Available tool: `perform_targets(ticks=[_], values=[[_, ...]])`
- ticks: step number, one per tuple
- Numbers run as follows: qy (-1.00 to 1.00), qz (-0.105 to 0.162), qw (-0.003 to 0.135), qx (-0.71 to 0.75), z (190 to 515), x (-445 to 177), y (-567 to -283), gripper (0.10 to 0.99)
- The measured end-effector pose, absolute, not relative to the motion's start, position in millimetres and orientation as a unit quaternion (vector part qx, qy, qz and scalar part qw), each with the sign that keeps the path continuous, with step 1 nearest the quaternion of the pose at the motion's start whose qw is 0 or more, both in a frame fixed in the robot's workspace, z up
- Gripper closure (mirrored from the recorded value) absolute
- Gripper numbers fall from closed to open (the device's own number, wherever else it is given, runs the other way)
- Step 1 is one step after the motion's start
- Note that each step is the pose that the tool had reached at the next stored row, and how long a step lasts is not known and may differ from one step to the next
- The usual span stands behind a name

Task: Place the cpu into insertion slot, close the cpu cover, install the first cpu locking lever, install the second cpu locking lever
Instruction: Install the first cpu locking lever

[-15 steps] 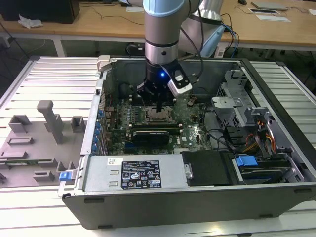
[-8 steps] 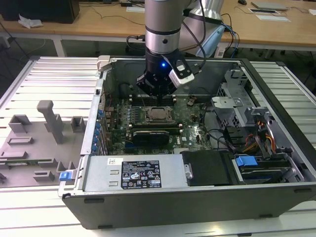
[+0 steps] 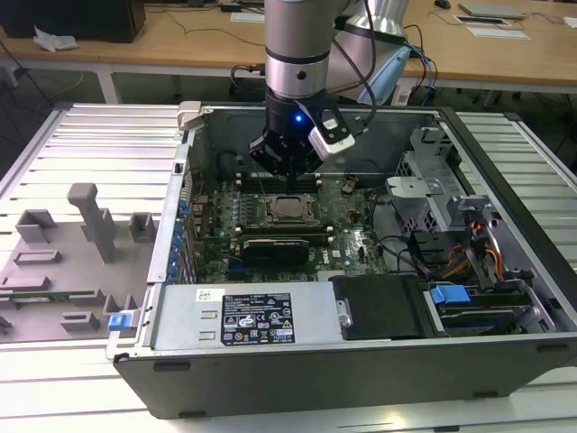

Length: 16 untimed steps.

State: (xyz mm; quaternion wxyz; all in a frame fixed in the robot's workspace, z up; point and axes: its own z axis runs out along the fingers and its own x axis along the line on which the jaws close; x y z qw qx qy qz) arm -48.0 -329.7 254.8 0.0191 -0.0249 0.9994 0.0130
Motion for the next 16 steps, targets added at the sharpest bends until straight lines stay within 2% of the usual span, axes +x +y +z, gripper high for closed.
perform_targets(ticks=[16], values=[[0.999,0.013,0.019,-0.025,263.0,-56.5,-329.5,0.980]])
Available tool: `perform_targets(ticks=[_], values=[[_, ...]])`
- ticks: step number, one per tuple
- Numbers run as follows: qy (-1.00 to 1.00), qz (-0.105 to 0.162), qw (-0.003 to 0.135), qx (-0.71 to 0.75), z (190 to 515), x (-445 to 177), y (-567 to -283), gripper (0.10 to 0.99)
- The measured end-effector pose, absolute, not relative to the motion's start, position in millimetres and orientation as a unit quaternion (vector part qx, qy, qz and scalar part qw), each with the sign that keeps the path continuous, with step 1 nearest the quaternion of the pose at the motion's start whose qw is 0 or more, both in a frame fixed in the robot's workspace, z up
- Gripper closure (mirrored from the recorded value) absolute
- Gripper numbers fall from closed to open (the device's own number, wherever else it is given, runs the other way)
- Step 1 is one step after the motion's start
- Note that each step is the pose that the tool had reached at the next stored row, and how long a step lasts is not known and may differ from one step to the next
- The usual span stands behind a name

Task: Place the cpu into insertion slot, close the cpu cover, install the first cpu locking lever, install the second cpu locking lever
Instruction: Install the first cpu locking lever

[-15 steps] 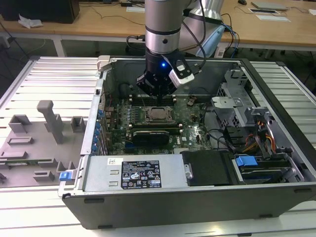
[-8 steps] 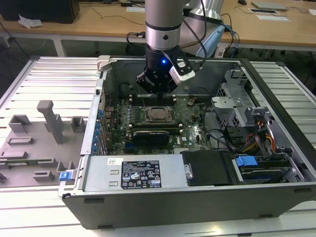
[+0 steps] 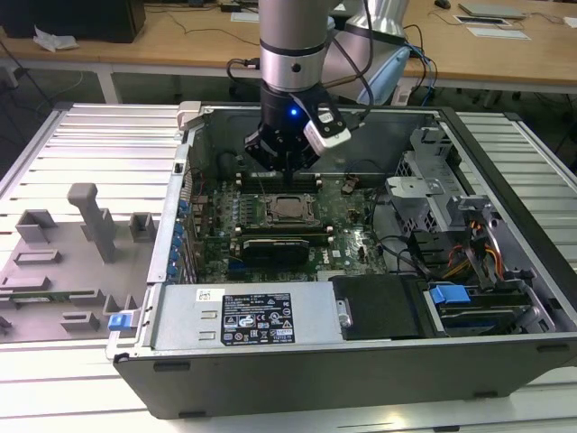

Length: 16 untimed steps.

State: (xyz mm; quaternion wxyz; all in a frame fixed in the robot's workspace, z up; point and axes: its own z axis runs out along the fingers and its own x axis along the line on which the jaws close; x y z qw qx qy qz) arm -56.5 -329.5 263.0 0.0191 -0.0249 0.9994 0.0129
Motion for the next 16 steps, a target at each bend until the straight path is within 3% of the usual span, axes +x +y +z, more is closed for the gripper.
perform_targets(ticks=[16], values=[[0.999,0.013,0.019,-0.025,263,-89,-327,0.980]])
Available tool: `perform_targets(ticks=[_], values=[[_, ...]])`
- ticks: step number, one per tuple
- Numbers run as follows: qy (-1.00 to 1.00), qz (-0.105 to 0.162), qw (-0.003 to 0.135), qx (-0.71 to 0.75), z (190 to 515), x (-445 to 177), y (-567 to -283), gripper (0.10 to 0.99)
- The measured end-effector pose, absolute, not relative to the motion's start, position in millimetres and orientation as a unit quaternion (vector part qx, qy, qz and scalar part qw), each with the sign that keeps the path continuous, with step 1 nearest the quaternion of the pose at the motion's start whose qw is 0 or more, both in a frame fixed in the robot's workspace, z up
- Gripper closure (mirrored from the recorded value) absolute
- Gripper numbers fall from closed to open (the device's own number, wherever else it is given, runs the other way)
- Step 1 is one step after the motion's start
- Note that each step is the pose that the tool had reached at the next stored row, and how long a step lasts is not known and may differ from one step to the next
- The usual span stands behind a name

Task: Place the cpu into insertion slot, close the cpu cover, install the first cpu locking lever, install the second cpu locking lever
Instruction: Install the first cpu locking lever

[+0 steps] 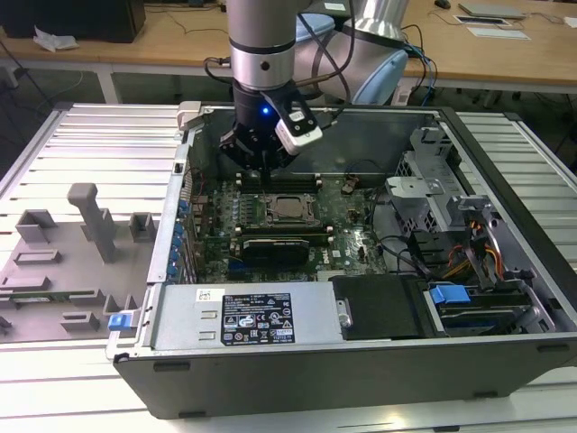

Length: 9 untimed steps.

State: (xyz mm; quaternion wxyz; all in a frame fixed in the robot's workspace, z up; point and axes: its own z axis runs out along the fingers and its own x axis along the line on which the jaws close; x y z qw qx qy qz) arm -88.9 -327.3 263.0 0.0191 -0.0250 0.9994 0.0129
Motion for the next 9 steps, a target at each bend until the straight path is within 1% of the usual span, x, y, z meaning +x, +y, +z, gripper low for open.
perform_targets(ticks=[3,9], values=[[0.999,0.013,0.019,-0.025,263.1,-89.1,-327.4,0.980],[0.999,0.022,0.021,-0.025,262.3,-91.3,-327.3,0.980]])
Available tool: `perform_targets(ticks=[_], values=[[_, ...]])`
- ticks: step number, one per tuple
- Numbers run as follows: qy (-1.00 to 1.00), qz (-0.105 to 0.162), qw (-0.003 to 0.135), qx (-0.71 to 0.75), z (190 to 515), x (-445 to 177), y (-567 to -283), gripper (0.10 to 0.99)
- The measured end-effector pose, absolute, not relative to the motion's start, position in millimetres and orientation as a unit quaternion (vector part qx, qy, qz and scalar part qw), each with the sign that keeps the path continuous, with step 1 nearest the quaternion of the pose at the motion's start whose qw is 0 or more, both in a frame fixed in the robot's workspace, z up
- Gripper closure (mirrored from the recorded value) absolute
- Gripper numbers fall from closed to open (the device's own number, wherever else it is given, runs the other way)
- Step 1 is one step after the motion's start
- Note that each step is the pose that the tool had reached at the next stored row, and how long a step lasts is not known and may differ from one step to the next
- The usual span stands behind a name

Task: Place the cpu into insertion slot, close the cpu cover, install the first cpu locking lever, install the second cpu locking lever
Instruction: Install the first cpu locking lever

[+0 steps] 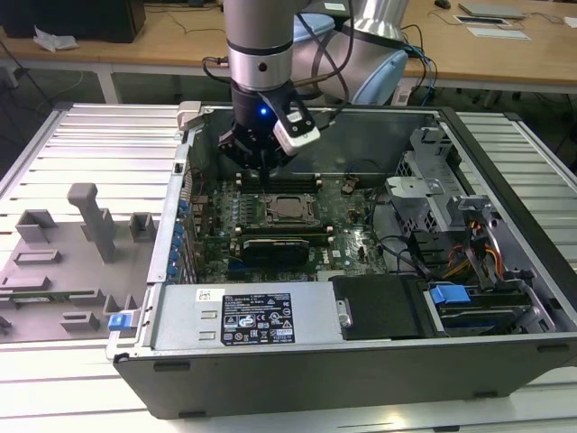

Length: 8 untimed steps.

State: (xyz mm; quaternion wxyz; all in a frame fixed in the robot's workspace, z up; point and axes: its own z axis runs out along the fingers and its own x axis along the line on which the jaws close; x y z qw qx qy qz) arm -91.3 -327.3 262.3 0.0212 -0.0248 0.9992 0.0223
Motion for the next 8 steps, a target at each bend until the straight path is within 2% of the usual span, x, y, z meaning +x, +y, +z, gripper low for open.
perform_targets(ticks=[8], values=[[0.998,0.046,0.029,-0.024,259,-108,-327,0.980]])
